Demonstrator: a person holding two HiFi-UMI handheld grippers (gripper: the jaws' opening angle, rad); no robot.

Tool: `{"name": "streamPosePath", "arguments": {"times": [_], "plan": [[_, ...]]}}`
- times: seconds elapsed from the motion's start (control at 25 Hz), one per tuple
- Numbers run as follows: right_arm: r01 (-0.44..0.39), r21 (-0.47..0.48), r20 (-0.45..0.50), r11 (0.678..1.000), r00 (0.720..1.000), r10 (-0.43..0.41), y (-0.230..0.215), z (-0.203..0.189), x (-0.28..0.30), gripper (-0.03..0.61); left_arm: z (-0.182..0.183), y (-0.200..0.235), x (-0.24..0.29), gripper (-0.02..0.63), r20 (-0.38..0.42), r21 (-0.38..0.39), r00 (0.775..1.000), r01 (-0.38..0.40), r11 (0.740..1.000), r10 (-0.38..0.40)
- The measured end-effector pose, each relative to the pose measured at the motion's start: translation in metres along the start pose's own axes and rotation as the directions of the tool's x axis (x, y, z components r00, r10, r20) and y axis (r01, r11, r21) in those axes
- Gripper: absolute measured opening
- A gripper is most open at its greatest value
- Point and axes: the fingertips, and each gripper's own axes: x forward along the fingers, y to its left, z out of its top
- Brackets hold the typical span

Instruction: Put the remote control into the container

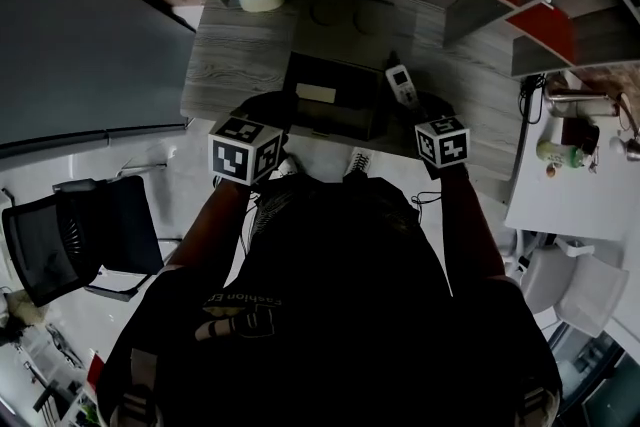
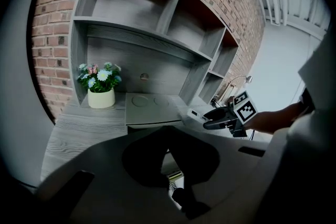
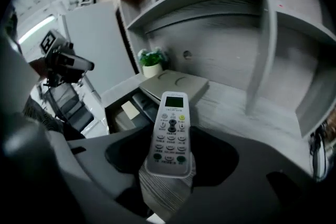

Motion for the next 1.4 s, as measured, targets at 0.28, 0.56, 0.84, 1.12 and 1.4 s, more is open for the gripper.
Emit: {"name": "streamPosePath", "arguments": {"times": [0.28, 0.56, 0.84, 1.12, 1.4], "plan": [[-0.221, -0.324, -0.147, 0.92, 0.972, 0.181, 0.106, 0.017, 0.042, 0.241, -0.013, 0.029, -0.03, 0.006, 0.026, -0.06, 0.999, -0.024, 0.998, 0.026], [-0.387, -0.506, -0.34, 0.771, 0.911, 0.234, 0.162, -0.001, 0.073, 0.241, -0.03, 0.054, -0.061, 0.006, 0.046, -0.114, 0.997, -0.061, 0.992, 0.066], [-0.505, -0.546, -0.492, 0.669, 0.839, 0.232, 0.181, -0.019, 0.091, 0.241, -0.043, 0.073, -0.085, 0.006, 0.064, -0.161, 0.992, -0.095, 0.982, 0.107], [-0.52, -0.5, -0.53, 0.692, 0.816, 0.23, 0.174, -0.022, 0.099, 0.242, -0.051, 0.083, -0.095, 0.006, 0.061, -0.172, 0.992, -0.094, 0.981, 0.106], [-0.473, -0.532, -0.508, 0.702, 0.842, 0.183, 0.179, -0.017, 0.094, 0.242, -0.057, 0.087, -0.095, 0.006, 0.05, -0.164, 0.996, -0.064, 0.984, 0.073]]}}
